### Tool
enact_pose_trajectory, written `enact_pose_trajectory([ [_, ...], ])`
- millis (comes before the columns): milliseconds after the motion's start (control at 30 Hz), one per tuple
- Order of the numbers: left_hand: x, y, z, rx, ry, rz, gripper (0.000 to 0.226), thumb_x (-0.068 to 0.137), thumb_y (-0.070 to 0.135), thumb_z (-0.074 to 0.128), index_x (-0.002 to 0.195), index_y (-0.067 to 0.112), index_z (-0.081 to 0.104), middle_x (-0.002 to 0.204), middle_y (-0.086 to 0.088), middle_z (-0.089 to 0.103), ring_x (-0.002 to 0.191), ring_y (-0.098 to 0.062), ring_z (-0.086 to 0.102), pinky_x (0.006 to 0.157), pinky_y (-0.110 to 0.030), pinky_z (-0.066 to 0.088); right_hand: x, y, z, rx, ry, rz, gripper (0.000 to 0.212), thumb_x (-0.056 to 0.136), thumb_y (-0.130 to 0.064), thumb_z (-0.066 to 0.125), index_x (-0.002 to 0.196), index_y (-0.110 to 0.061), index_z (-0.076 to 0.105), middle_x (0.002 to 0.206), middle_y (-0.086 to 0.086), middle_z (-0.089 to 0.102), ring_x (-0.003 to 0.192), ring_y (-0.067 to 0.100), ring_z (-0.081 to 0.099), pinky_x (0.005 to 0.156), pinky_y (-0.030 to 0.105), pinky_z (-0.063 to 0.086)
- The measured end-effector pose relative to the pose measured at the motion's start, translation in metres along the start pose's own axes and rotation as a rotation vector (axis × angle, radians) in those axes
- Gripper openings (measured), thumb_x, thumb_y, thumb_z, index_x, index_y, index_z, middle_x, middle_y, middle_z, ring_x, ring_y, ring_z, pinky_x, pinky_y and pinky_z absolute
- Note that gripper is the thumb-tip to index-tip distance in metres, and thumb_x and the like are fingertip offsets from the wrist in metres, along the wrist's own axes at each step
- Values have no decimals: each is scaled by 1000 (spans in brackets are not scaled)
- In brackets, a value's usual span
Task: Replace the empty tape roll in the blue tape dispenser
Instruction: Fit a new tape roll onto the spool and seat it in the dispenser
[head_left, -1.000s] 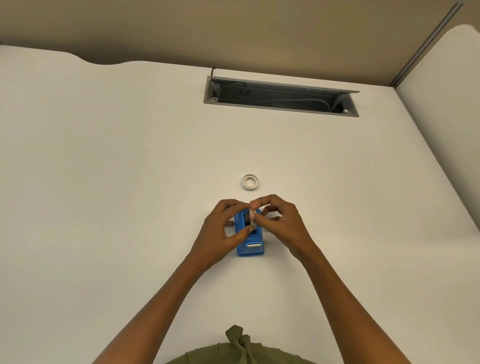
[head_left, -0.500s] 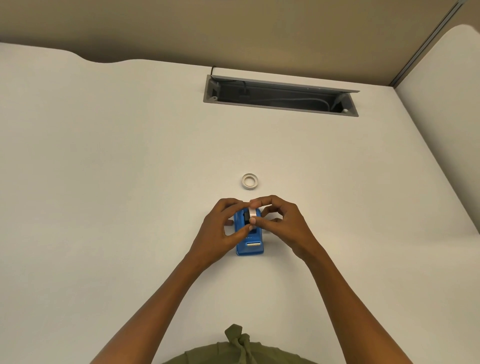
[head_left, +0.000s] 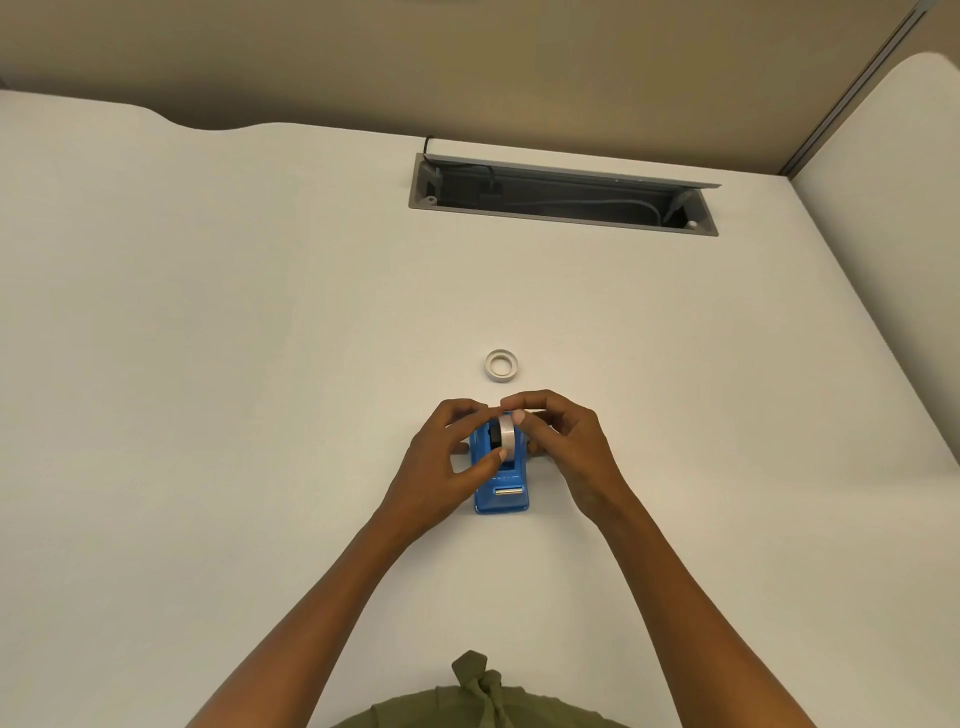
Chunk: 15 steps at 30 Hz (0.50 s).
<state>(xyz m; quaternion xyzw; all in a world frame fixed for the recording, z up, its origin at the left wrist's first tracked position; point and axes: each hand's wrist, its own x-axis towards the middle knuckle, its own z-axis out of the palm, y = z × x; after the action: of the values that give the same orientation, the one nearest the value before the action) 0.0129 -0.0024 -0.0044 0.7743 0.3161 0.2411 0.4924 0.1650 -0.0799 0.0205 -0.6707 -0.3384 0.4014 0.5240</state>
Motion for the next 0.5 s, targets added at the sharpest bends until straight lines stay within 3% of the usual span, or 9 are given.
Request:
enact_pose_trajectory([
  [167,0,0,1,14,-7,-12,40,85,29,66,124,28,55,116,9,49,107,-6,51,87,-22,49,-10,1,-6,-41,-81,-99,36,90,3,44,81,-19,71,114,1,65,101,9,61,72,17,50],
  [500,0,4,-1,6,-9,9,43,86,28,64,127,24,52,116,7,50,107,-11,54,85,-22,51,-9,1,-5,-81,-79,-130,33,88,5,48,98,-15,73,115,4,64,108,11,59,82,17,50],
])
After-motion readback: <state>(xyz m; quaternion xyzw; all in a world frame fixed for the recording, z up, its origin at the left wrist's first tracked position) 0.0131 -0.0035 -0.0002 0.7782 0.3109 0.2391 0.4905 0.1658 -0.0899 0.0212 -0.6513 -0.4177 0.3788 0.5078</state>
